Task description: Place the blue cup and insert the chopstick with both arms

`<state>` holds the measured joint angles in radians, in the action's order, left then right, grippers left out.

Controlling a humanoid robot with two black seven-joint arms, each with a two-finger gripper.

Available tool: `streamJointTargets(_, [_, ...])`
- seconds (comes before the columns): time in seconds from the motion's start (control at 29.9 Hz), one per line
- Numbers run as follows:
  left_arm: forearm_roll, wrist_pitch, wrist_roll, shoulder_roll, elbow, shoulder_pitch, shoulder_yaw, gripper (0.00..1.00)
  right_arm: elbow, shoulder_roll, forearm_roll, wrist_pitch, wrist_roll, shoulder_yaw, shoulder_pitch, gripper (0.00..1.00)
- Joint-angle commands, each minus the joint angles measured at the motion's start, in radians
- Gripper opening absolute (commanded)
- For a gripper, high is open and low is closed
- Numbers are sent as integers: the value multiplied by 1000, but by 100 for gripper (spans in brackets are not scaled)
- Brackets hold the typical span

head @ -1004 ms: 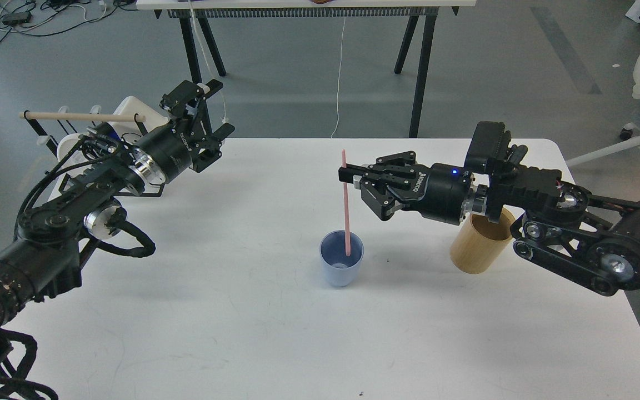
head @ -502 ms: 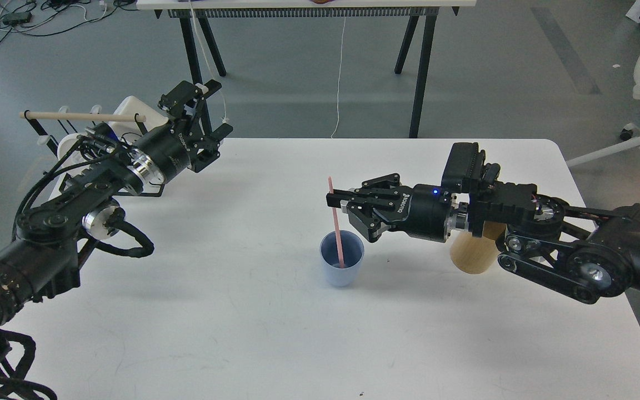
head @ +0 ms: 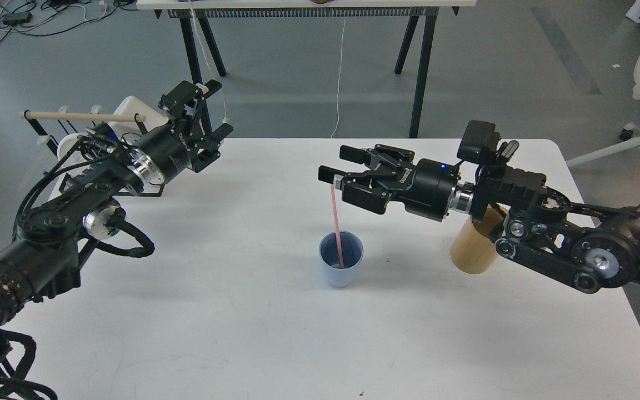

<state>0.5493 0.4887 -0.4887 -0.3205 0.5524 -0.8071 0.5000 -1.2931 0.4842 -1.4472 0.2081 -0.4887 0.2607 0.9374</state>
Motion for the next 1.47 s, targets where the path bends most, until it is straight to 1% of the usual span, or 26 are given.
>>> streamJointTargets(0.0, [-8, 0, 0, 1, 6, -6, 15, 99, -63, 25, 218, -1, 0, 106, -32, 99])
streamJointTargets(0.07, [-8, 0, 0, 0, 14, -7, 49, 99, -109, 45, 339, 1, 0, 179, -86, 99])
streamJointTargets(0.13, [-9, 0, 0, 0, 15, -6, 96, 99, -126, 37, 474, 2, 0, 260, -147, 99])
streamJointTargets(0.3, [-17, 0, 0, 5, 17, -11, 230, 99, -114, -42, 769, -1, 0, 443, -270, 99])
streamJointTargets(0.44, [-17, 0, 0, 8, 17, -14, 242, 99, -80, -81, 991, -22, 0, 558, -328, 99])
streamJointTargets(0.5, [-17, 0, 0, 9, 17, -14, 235, 99, -74, -90, 1089, -61, 0, 569, -336, 99])
streamJointTargets(0.54, [-17, 0, 0, 9, 17, -12, 232, 99, -72, -90, 1129, -96, 0, 574, -341, 99])
streamJointTargets(0.6, [-17, 0, 0, 8, 15, -4, 229, 99, -43, -88, 1206, -211, 0, 575, -350, 99])
streamJointTargets(0.67, [-17, 0, 0, 9, 15, 0, 227, 99, 30, -82, 1248, -400, 0, 575, -353, 99])
streamJointTargets(0.7, [-17, 0, 0, 8, 15, 2, 229, 99, 72, -81, 1252, -541, 0, 575, -361, 99])
streamJointTargets(0.74, [-17, 0, 0, 8, 15, 5, 229, 99, 107, -82, 1262, -655, 0, 577, -365, 99])
streamJointTargets(0.77, [-17, 0, 0, 8, 15, 15, 229, 99, 148, -85, 1263, -697, 0, 577, -368, 99])
streamJointTargets(0.94, [-17, 0, 0, 6, 15, 43, 227, 99, 251, -76, 1260, -697, 0, 566, -371, 99])
streamJointTargets(1.1, [-17, 0, 0, 8, 15, 52, 227, 99, 293, -85, 1248, -697, 0, 558, -367, 99])
streamJointTargets(1.44, [-17, 0, 0, 8, 15, 54, 227, 99, 299, -107, 1249, -697, 0, 571, -371, 99])
